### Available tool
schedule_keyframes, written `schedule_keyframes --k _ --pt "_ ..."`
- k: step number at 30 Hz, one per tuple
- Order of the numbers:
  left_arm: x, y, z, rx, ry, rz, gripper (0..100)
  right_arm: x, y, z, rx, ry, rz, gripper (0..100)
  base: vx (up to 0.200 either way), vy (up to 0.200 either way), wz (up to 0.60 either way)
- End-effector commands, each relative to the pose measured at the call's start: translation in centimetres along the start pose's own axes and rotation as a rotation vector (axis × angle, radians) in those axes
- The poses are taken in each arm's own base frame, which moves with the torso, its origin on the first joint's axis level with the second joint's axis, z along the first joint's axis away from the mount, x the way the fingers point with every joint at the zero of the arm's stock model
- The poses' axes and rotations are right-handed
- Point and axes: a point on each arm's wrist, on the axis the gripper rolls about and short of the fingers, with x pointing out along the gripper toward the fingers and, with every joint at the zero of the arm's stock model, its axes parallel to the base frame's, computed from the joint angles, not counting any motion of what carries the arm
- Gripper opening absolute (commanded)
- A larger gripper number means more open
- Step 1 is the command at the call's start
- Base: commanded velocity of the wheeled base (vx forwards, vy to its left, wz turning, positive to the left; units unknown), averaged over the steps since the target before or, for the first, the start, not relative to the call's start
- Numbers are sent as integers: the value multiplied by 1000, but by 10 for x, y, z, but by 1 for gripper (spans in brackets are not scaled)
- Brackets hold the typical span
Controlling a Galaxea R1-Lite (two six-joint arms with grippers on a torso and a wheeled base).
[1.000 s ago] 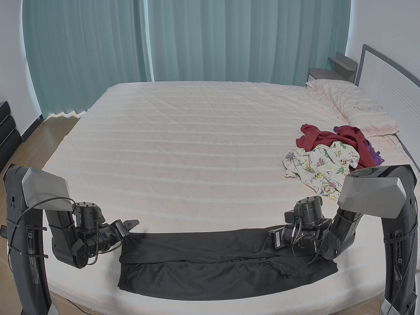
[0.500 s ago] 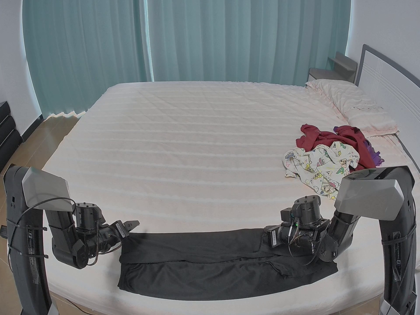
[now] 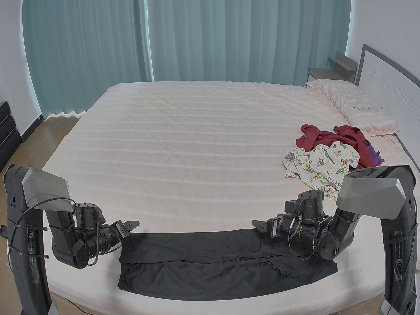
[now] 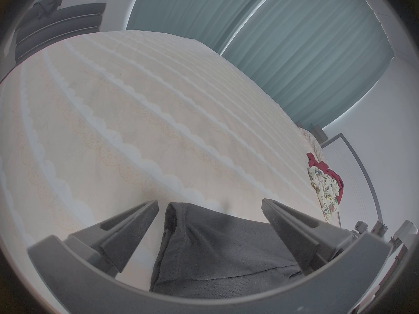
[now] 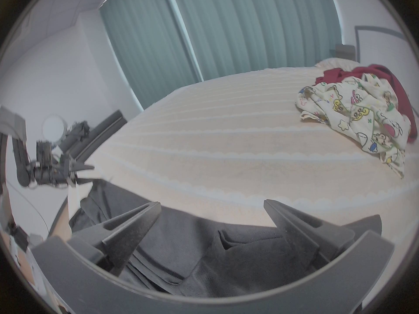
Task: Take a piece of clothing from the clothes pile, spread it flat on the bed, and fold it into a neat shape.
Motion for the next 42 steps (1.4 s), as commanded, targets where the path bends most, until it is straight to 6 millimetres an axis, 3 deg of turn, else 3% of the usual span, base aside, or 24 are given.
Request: schedule_keyframes --k 1,7,15,32,33,42 --pt "1 0 0 1 1 0 100 -17 -15 15 83 -38 -40 100 0 0 0" --pt "1 0 0 1 0 2 100 -37 -52 2 166 9 -129 100 0 0 0" --pt "1 0 -1 2 2 -1 100 -59 -72 -14 328 71 -80 100 0 0 0" --pt "1 0 -1 3 2 3 100 -41 -85 -31 364 109 -90 100 0 0 0" --pt "1 0 -1 2 2 3 100 -41 -85 -31 379 105 -93 0 0 0 0" --pt "1 0 -2 4 4 3 100 -50 -97 -27 456 82 -127 0 0 0 0"
